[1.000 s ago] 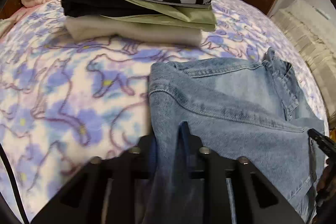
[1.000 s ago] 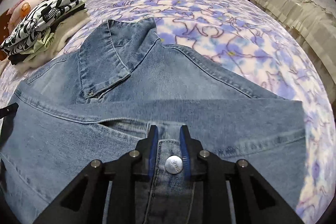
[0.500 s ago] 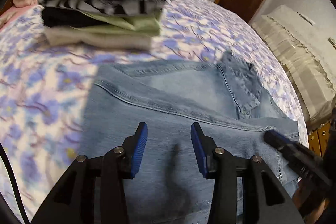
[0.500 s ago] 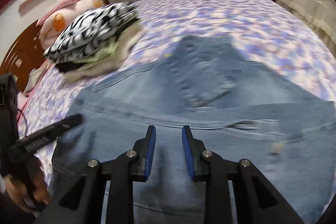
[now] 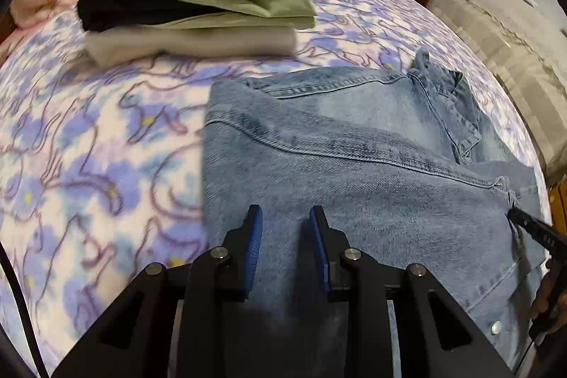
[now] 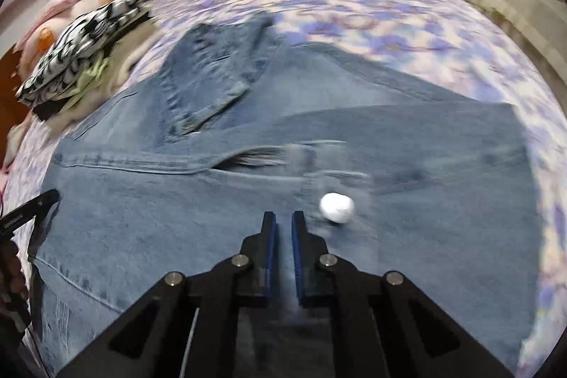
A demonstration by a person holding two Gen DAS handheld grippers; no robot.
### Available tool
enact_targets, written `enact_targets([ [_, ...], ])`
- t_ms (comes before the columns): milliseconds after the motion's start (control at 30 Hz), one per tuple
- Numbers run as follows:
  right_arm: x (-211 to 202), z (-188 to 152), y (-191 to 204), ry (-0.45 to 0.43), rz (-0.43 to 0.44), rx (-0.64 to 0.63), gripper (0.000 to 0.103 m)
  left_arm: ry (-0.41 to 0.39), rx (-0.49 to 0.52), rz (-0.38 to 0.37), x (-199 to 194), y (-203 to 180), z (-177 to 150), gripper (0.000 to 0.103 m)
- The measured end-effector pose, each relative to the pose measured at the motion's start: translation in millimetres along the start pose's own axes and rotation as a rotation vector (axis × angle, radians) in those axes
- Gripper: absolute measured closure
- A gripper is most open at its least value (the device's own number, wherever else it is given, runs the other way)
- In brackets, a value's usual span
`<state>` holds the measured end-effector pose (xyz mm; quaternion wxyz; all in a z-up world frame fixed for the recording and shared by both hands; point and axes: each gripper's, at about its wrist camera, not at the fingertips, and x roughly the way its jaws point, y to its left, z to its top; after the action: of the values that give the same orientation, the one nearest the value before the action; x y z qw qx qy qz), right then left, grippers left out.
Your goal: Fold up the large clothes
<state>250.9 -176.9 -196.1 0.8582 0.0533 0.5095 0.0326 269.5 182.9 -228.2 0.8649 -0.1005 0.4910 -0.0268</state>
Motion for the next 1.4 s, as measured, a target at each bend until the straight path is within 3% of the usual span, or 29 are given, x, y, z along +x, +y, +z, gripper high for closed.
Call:
enact_targets([
  [133,-19,-10,17,0.017,0.036,-0.002,0.089,-0.013,-0.036,0.001,-23,-8,-9,0.049],
  [200,-30,-17,38,0.017,0.085,-0.034,0.089,-0.028,-0.025,-0.012,-38,-19,-18,0.044],
  [400,-47,-46,91,0.039,0.173,-0.145,0.089,0.007,0.010,-0.051,-57,-51,-51,0.042],
  [533,-37,-59,103,0.076,0.163,-0.173,0.088,0.049,0.016,-0.028,-49,-56,-70,0.042],
  [700,-29,-65,76,0.089,0.150,-0.118,0.089,0.075,-0.005,-0.017,-40,-44,-81,0.042],
  [900,-36,-68,30,0.061,0.026,-0.081,0.089,0.074,0.006,-0.009,-43,-40,-87,0.042],
  [1000,-38,-71,12,0.062,0.063,-0.032,0.089,0.074,0.010,-0.004,-43,-40,-88,0.042],
  [1400,-36,-73,17,0.049,0.023,-0.018,0.088,0.081,0.028,0.020,-41,-45,-87,0.041],
])
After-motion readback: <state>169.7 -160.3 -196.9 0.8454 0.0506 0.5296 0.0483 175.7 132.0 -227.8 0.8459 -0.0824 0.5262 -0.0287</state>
